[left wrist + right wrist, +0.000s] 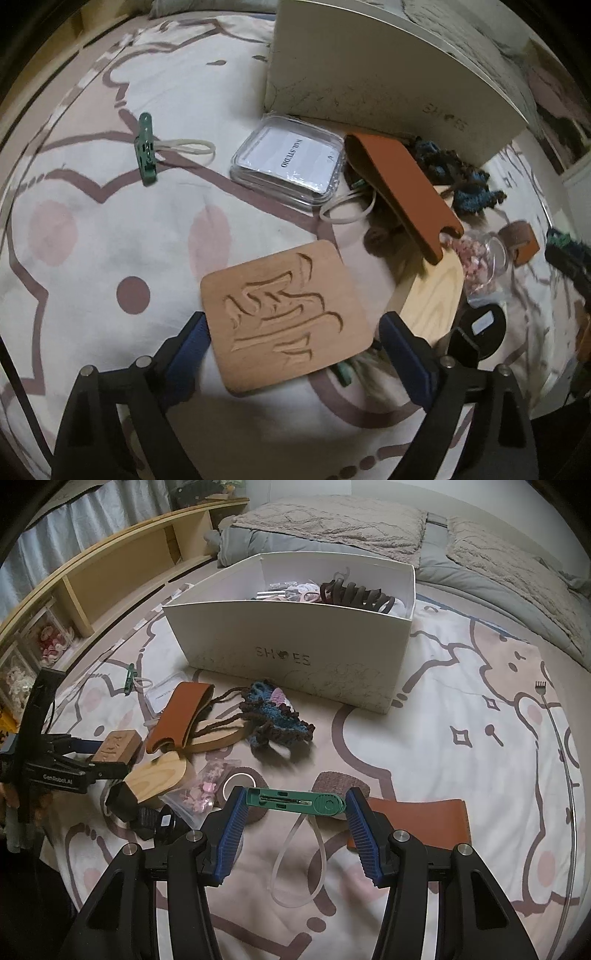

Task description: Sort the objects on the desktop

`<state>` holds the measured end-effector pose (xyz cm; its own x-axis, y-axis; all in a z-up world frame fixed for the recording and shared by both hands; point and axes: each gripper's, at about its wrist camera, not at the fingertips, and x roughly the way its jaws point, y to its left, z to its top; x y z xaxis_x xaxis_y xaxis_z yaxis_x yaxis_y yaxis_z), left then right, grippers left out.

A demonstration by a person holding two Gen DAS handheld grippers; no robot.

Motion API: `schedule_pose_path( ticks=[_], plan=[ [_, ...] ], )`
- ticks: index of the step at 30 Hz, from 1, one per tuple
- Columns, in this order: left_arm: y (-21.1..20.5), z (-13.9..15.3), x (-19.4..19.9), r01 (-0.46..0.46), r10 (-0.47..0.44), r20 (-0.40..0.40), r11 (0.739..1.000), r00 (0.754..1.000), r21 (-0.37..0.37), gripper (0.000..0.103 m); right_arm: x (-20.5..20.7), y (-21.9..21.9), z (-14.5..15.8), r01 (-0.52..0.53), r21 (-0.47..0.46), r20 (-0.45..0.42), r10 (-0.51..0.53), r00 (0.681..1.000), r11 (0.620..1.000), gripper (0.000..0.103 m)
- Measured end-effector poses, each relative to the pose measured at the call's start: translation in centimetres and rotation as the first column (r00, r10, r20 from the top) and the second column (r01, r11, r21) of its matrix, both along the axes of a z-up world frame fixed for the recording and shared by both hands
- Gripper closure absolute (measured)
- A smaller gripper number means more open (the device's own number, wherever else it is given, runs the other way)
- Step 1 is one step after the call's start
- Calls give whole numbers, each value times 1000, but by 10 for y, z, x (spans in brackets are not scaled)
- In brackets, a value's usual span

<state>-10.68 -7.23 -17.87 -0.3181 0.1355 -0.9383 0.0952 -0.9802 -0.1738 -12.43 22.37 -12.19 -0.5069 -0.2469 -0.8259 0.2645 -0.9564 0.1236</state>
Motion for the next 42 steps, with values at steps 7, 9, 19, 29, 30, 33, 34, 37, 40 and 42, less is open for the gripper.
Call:
schedule_pose_path(
  ticks=[7, 9, 19, 29, 30, 33, 34, 37, 40, 42],
  plan=[
    [-6, -4, -6, -117, 115, 42, 992, 992, 41, 10, 0, -1, 1, -1, -5, 1, 1, 1000, 1000, 48],
    [-6, -5, -8, -156, 154, 54, 987, 987, 46, 10, 0, -1, 1, 0, -5, 0, 0, 1000, 1000, 48],
    [1, -5, -8, -201, 201, 113, 980, 973, -14, 26, -2, -2, 4, -3, -7, -7, 3, 1000, 1000, 48],
    [3, 0, -5, -220, 218, 115, 976, 969, -3, 26, -3, -5, 9, -7, -12, -22, 6, 1000, 1000, 48],
    [4, 2, -5, -218, 218, 105, 976, 970, -8, 26, -3, -6, 10, -7, -14, -25, 7, 1000, 1000, 48],
    [5, 7, -5, -217, 218, 83, 976, 972, -10, 26, -3, -7, 12, -8, -16, -34, 7, 999, 1000, 48],
    [6, 9, -5, -218, 218, 77, 976, 973, -11, 26, -3, -7, 13, -7, -17, -36, 7, 999, 1000, 48],
    [9, 15, -6, -215, 215, 54, 977, 975, -15, 26, -4, -8, 15, -5, -18, -42, 4, 999, 1000, 48],
    [14, 23, -7, -207, 207, 31, 978, 978, -18, 26, -6, -8, 18, -1, -18, -50, 0, 999, 1000, 48],
    [20, 28, -8, -192, 193, 11, 981, 981, -34, 26, -7, -8, 20, 2, -20, -57, -3, 998, 1000, 48]
  ],
)
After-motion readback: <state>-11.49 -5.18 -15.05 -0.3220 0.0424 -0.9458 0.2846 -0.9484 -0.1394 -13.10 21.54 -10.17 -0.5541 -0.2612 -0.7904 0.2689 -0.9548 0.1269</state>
